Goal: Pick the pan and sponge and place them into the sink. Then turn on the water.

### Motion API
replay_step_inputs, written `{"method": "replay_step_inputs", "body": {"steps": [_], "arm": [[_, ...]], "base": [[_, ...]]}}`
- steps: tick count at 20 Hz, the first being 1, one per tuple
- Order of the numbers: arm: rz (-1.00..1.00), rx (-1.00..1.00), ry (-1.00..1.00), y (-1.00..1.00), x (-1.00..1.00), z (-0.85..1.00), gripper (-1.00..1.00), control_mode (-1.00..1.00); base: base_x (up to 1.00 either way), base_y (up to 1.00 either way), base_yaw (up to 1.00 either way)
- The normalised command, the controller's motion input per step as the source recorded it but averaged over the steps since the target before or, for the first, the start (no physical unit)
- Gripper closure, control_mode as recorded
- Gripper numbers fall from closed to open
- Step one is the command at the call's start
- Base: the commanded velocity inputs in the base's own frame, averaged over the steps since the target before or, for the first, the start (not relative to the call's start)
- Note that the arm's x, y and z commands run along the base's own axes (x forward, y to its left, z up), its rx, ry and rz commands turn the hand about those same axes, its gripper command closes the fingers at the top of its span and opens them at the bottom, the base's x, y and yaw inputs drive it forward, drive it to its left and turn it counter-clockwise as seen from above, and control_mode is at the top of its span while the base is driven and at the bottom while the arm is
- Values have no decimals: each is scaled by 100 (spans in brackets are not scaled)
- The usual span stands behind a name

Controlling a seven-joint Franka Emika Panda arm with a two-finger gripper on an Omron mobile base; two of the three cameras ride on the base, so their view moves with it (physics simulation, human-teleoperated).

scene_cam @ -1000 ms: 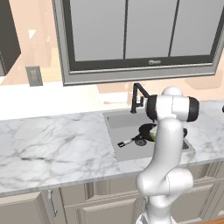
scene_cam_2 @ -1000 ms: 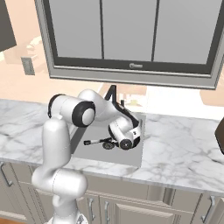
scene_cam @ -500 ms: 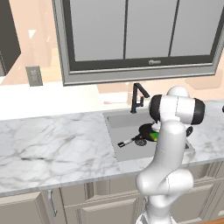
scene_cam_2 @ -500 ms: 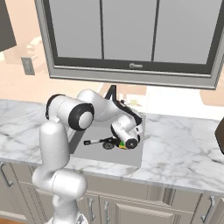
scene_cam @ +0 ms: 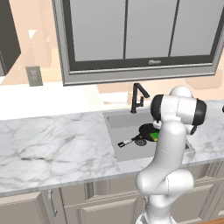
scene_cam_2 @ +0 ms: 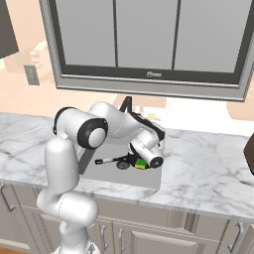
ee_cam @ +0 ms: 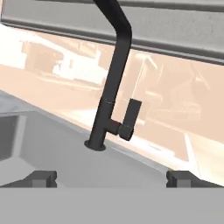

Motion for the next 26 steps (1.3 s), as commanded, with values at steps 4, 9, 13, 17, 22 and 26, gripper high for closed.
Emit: {"method": "replay_step_inputs", "body": {"steps": [4,9,13,17,22,26], "arm": [[8,11,-4,0,5,8,-100,-100],[9,11,-4,0,9,5,-100,-100],[9,10,-4,0,12,5,-100,-100],[8,8,-4,0,19,4,-100,-100],[7,4,-4,0,24,0,-100,-100],[6,1,-3,0,26,0,-100,-100]], "base": [[0,0,0],[0,0,0],[0,0,0],[0,0,0],[0,0,0],[0,0,0]]}}
